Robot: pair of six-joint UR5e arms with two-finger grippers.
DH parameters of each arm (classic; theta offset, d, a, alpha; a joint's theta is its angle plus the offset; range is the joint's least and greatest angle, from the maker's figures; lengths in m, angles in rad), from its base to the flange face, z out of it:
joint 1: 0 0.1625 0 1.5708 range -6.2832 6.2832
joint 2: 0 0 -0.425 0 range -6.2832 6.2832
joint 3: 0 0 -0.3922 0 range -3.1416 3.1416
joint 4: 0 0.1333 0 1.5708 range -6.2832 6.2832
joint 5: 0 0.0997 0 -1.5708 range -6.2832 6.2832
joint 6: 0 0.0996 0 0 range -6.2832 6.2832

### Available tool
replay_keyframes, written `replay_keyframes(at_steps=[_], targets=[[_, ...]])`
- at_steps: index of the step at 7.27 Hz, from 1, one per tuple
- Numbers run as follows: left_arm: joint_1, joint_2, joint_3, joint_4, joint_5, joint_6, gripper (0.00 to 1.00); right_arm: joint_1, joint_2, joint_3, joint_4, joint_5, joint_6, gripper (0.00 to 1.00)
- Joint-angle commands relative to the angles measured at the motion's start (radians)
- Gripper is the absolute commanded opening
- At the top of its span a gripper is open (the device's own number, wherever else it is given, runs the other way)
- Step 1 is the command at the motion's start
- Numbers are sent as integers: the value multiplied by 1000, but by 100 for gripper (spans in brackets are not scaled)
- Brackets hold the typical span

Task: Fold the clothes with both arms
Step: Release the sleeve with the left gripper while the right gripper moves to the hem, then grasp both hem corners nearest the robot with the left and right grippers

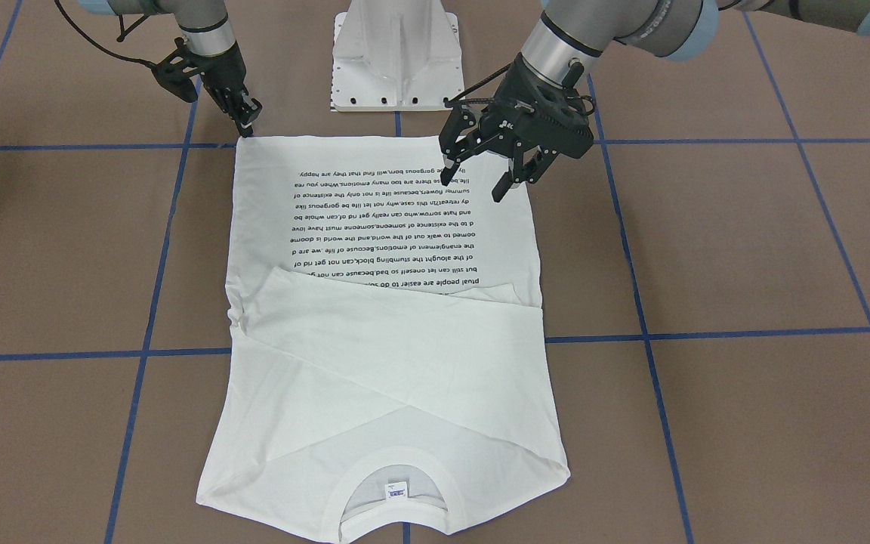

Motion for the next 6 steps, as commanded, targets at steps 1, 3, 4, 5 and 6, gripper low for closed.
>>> replay_keyframes(at_steps=[1, 3, 4, 5, 6], targets=[[38, 50, -25, -2, -19, -246, 83, 2, -21, 27, 0, 3, 0, 0], [183, 220, -124, -2, 59, -318, 83, 11, -29, 70, 0, 4, 0, 0], [257, 297, -134, -2, 111, -364, 84, 14, -27, 70, 0, 4, 0, 0], [342, 319, -132, 24, 165, -453, 84, 22, -30, 69, 0, 4, -5, 0], [406, 323, -131, 65, 185, -494, 83, 23, -26, 69, 0, 3, -5, 0]])
